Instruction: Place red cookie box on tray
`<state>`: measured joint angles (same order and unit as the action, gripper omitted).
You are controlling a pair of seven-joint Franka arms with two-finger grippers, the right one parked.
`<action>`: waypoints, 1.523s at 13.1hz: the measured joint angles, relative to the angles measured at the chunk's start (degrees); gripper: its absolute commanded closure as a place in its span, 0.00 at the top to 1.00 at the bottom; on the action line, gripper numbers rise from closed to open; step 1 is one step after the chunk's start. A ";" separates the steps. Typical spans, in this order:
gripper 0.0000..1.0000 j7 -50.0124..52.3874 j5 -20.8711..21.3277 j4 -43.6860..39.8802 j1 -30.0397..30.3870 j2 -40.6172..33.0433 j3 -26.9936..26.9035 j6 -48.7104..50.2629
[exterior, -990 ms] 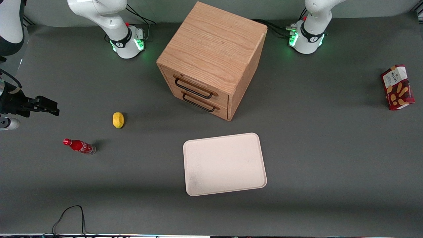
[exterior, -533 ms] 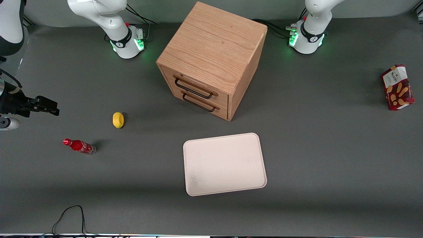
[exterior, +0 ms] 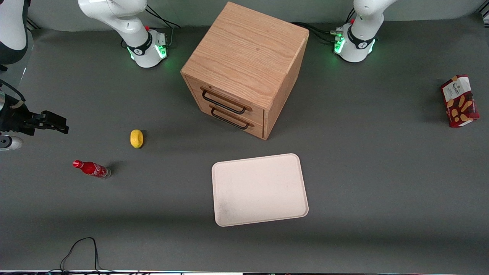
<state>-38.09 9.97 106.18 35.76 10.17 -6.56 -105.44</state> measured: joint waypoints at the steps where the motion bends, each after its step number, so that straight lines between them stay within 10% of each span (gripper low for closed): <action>1: 1.00 -0.43 0.00 3.34 0.94 -0.38 0.00 -3.06; 6: 1.00 -1.17 0.01 17.51 3.62 -0.12 0.03 -19.22; 17: 0.97 -4.38 0.03 18.63 5.45 6.49 0.24 -25.87; 18: 0.63 -4.38 0.03 18.63 5.45 6.49 0.24 -25.87; 19: 0.01 -4.39 0.03 18.63 5.45 6.49 0.24 -25.87; 20: 0.00 -4.49 0.02 18.63 5.45 6.49 0.24 -25.87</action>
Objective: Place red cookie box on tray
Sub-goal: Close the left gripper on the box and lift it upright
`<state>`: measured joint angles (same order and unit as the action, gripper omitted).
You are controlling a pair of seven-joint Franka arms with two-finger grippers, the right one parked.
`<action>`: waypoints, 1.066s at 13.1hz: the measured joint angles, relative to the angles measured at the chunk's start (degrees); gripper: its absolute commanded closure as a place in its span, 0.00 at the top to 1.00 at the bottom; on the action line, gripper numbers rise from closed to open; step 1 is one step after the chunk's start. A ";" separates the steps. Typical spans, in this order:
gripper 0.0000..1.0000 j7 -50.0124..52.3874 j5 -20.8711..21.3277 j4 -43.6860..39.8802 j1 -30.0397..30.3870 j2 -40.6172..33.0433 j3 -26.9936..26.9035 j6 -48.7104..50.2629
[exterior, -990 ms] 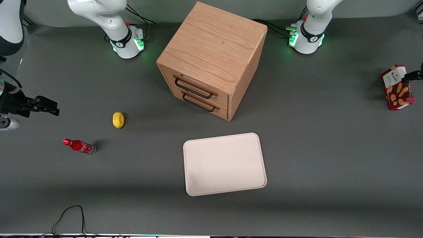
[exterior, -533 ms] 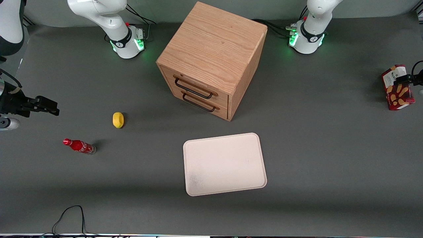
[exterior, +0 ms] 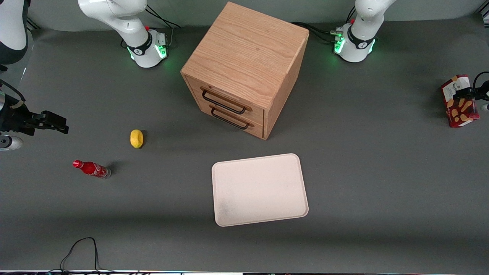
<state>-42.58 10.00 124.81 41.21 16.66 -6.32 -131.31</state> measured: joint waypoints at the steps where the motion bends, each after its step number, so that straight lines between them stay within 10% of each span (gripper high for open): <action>1: 0.00 -0.50 0.00 0.00 0.00 0.00 0.00 0.00; 14: 0.00 -1.66 -0.07 -6.46 -1.32 -2.54 1.51 10.23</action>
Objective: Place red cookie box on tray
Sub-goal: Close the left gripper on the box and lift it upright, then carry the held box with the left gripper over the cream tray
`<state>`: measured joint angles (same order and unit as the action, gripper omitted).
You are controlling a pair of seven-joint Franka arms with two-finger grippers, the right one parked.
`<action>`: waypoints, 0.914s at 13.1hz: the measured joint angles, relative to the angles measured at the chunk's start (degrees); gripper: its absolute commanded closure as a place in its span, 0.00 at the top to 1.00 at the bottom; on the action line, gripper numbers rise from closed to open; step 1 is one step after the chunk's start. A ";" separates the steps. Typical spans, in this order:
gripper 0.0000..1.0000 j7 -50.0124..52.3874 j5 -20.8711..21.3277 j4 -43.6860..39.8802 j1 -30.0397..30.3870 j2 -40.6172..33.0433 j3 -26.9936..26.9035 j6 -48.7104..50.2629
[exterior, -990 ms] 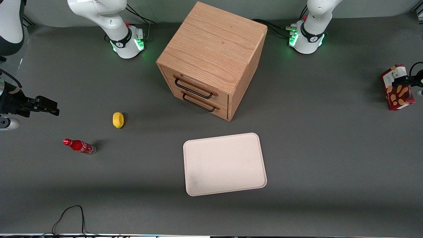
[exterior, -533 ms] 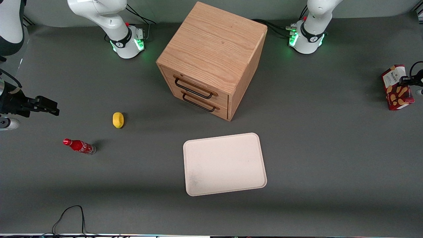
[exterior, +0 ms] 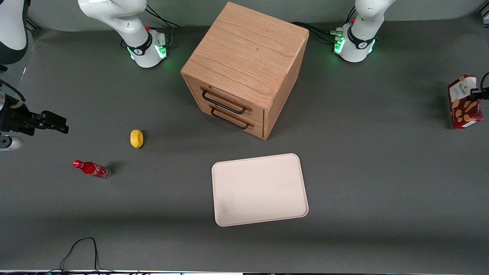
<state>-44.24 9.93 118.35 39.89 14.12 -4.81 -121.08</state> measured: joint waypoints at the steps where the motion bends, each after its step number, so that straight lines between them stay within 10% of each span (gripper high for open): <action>1: 0.00 0.01 -0.01 -3.17 -1.15 -1.26 0.11 4.98; 12: 0.00 11.64 0.11 -32.59 -15.06 -4.25 0.47 40.31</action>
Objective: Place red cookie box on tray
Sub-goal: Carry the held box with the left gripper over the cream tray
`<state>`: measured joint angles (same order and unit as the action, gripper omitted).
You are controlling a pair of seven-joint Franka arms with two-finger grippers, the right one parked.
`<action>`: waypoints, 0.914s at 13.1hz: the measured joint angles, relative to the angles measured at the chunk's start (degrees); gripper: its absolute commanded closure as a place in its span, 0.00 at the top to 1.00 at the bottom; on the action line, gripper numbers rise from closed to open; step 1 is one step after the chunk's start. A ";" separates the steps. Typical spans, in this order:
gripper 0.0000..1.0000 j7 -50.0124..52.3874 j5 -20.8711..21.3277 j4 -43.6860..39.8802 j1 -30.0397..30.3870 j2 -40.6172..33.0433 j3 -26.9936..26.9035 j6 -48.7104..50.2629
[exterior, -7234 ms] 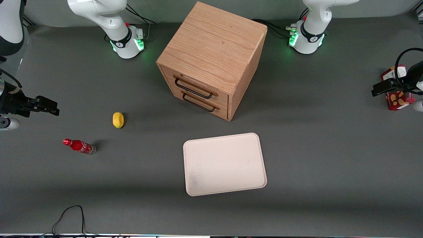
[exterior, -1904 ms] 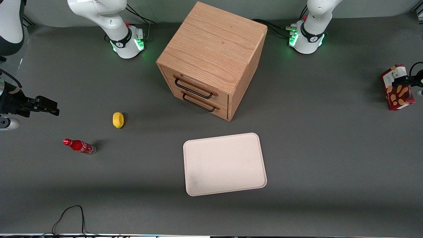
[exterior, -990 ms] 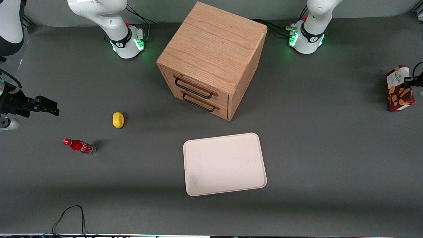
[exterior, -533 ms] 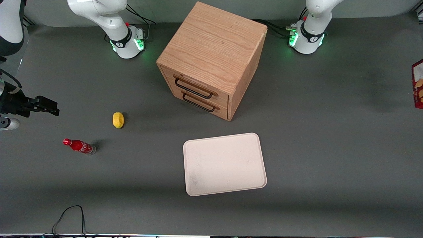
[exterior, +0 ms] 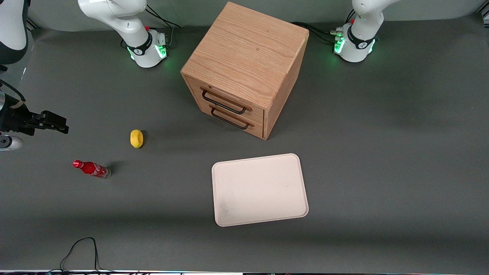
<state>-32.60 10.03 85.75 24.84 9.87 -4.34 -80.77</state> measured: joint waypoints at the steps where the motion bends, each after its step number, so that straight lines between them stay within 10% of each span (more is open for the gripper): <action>1: 0.00 2.10 -0.01 -0.58 -1.54 0.11 0.02 0.78; 6: 0.00 22.05 -1.02 -5.87 -14.15 2.95 2.46 7.02; 12: 0.00 51.00 -5.29 -14.72 -18.13 13.00 19.86 6.64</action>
<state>18.40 4.74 71.03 6.70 22.87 15.53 -74.13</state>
